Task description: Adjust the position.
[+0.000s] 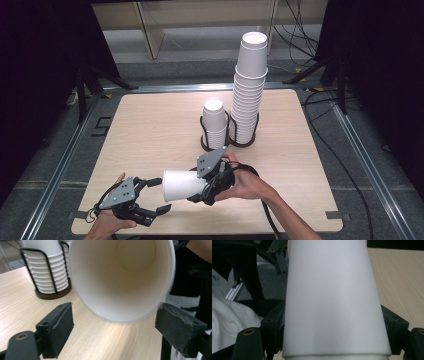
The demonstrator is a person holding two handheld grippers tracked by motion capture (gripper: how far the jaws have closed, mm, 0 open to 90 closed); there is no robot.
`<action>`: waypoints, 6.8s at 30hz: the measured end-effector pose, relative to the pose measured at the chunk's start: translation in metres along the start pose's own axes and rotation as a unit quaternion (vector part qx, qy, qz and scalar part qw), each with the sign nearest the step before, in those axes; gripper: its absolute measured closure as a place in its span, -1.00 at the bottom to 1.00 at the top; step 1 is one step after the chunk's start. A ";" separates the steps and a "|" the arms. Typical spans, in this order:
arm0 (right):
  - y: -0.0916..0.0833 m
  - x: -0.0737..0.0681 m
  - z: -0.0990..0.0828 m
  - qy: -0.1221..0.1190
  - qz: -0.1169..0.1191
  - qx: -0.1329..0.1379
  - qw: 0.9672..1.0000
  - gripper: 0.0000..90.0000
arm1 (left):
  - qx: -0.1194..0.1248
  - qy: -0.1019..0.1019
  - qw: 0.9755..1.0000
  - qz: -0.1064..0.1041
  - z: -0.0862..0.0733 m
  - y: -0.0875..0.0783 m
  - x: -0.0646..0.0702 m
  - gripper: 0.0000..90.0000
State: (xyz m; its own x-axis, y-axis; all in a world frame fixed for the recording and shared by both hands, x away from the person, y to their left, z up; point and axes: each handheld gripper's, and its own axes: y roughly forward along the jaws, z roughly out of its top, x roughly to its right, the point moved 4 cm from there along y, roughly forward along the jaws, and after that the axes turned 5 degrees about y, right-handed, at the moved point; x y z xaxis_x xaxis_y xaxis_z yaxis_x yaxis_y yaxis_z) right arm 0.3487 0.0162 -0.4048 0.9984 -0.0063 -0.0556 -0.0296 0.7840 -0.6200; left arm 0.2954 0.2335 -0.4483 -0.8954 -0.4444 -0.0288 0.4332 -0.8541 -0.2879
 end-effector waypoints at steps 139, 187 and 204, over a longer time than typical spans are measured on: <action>0.056 -0.018 -0.005 -0.058 -0.025 -0.030 0.998 -0.48 | -0.003 -0.004 1.000 -0.015 0.010 0.005 0.006 -0.72; 0.042 -0.006 -0.009 0.030 -0.019 0.132 0.991 -0.52 | 0.080 -0.085 0.993 0.015 0.014 0.004 0.000 -0.77; 0.058 -0.011 -0.003 0.033 -0.011 0.141 0.989 -0.52 | 0.092 -0.083 0.992 0.024 0.015 0.004 0.001 -0.83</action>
State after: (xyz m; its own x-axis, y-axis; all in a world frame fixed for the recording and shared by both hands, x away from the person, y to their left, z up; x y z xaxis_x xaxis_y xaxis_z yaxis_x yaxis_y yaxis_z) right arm 0.3359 0.0598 -0.4421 0.9931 -0.0578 -0.1020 0.0149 0.9253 -0.3791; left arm 0.2979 0.2256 -0.4357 -0.8506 -0.5112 0.1232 0.5004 -0.8589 -0.1091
